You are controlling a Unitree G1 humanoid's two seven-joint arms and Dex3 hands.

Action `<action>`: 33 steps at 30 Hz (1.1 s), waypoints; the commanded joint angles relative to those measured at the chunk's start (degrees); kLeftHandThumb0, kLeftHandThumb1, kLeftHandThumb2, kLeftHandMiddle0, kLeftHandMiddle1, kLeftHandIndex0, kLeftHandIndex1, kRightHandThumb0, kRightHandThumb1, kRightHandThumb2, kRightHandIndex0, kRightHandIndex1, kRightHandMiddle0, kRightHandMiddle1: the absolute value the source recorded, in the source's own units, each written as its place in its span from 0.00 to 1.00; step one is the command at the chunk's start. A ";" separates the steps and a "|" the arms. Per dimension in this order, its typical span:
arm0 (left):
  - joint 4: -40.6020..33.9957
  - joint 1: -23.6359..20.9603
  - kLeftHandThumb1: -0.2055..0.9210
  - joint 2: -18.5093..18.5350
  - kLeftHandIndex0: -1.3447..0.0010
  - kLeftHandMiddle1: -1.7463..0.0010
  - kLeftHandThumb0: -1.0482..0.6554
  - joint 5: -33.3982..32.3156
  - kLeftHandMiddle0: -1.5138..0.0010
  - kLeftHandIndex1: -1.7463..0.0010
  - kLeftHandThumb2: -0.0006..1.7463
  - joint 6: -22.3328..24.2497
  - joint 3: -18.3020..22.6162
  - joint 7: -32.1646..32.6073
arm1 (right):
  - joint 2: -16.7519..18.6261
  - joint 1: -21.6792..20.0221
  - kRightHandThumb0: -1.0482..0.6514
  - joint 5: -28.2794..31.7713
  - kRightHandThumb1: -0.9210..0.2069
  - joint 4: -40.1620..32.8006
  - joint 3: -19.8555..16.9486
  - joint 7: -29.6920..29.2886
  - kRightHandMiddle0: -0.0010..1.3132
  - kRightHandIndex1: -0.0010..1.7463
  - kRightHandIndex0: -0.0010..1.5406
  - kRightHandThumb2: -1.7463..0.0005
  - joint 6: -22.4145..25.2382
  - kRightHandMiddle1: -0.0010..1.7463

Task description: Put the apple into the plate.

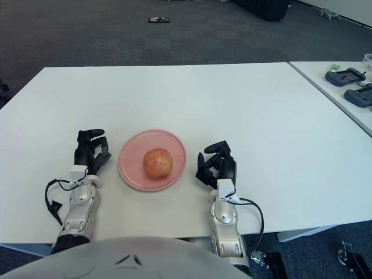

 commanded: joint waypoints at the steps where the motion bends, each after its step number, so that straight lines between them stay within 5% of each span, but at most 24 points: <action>1: 2.52 -0.46 0.83 0.73 0.77 0.09 0.39 0.29 0.66 0.00 0.45 -0.77 0.69 0.26 | 0.61 0.12 0.37 0.21 0.36 0.84 0.02 0.14 0.35 0.98 0.55 0.38 -0.47 1.00; 33: 3.01 3.71 0.78 1.87 0.74 0.07 0.39 2.24 0.62 0.00 0.50 -3.39 -0.87 -1.53 | 0.83 0.09 0.37 -0.23 0.35 0.88 -0.07 -0.34 0.34 0.98 0.54 0.39 0.02 1.00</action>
